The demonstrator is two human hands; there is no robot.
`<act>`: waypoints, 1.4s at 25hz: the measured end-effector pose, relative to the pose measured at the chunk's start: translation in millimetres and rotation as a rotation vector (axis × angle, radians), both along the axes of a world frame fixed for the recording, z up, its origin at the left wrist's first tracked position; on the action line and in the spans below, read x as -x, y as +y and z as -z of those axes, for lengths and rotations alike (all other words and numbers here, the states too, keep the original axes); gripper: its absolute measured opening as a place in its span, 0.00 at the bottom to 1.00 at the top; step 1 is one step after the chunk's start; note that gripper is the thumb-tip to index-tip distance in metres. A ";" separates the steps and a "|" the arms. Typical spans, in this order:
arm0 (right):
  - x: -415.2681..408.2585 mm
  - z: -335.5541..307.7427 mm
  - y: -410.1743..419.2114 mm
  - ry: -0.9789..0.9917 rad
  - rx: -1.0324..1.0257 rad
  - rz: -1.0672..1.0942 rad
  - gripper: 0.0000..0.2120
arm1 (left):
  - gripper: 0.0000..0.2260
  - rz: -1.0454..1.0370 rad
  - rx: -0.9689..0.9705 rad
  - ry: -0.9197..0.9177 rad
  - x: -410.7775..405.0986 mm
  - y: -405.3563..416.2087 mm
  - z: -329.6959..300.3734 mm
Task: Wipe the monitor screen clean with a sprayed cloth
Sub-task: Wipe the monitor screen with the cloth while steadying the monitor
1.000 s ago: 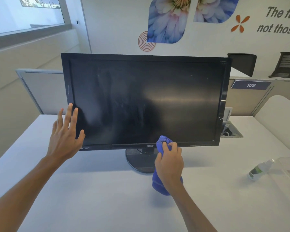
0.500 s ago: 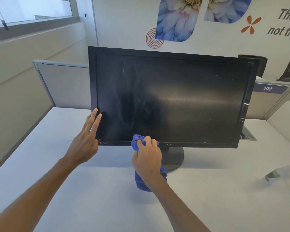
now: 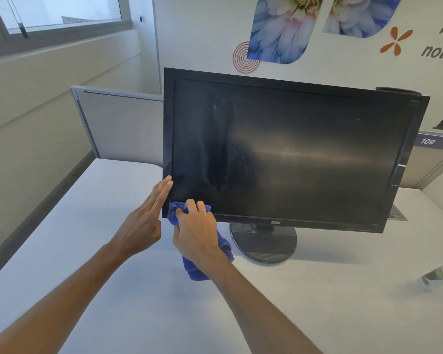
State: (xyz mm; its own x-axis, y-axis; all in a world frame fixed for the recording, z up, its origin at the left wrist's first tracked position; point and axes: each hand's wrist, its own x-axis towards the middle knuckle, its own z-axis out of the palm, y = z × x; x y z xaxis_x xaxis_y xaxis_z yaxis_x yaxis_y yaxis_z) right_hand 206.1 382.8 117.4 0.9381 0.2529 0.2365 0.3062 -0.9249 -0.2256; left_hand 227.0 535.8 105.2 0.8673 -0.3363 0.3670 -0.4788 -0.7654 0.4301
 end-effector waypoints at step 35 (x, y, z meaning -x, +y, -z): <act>-13.3 -18.4 4.2 0.179 0.077 -0.043 0.18 | 0.46 0.014 0.180 0.245 10.7 -4.9 -13.0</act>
State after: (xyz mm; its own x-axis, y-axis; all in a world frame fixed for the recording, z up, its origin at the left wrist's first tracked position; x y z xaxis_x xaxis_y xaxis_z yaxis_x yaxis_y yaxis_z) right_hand 219.4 387.1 135.8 0.9516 0.3041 0.0453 0.3067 -0.9285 -0.2091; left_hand 216.3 530.9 118.1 0.9331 -0.2975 0.2021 -0.3540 -0.6604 0.6623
